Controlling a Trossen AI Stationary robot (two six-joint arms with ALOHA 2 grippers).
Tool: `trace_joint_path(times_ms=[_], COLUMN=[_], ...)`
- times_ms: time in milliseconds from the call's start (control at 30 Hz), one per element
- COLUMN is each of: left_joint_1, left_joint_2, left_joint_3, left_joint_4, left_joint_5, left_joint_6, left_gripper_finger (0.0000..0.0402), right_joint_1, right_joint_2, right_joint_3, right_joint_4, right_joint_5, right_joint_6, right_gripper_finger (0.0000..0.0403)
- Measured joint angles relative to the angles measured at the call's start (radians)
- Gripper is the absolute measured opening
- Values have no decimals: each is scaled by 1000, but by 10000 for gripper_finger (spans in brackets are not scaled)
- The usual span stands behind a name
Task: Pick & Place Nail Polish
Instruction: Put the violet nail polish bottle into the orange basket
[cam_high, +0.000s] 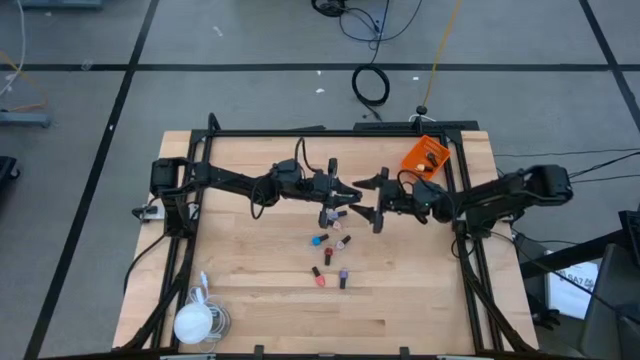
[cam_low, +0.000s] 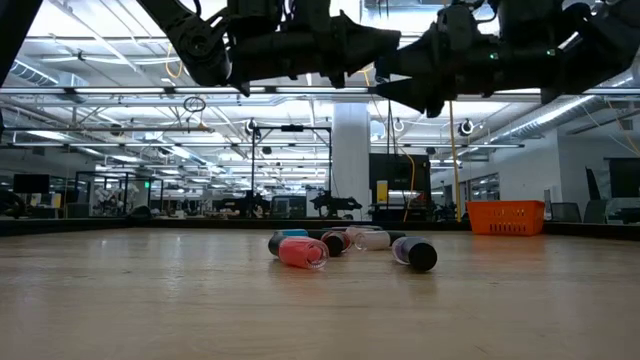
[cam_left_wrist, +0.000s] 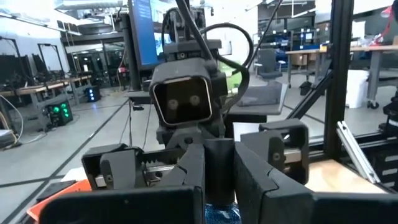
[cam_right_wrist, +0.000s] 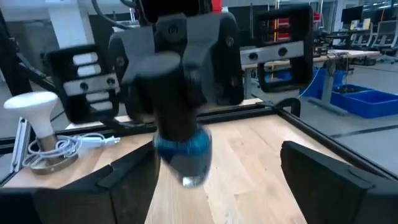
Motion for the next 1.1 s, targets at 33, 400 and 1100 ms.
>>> trace_joint_path(times_ms=[33, 400, 1100], left_joint_1=[0, -1, -2], left_joint_2=[0, 0, -2], left_joint_3=[0, 0, 0], left_joint_4=[0, -3, 5], left_joint_5=[-1, -4, -3], left_joint_6=[6, 9, -31], left_gripper_finger=[35, 35, 50], right_joint_1=[0, 4, 39], right_joint_2=[8, 57, 57], right_joint_3=[9, 48, 48], right_joint_4=[-3, 15, 62], right_joint_5=[-1, -4, -32], right_joint_6=[-3, -3, -79], right_gripper_finger=[315, 281, 96])
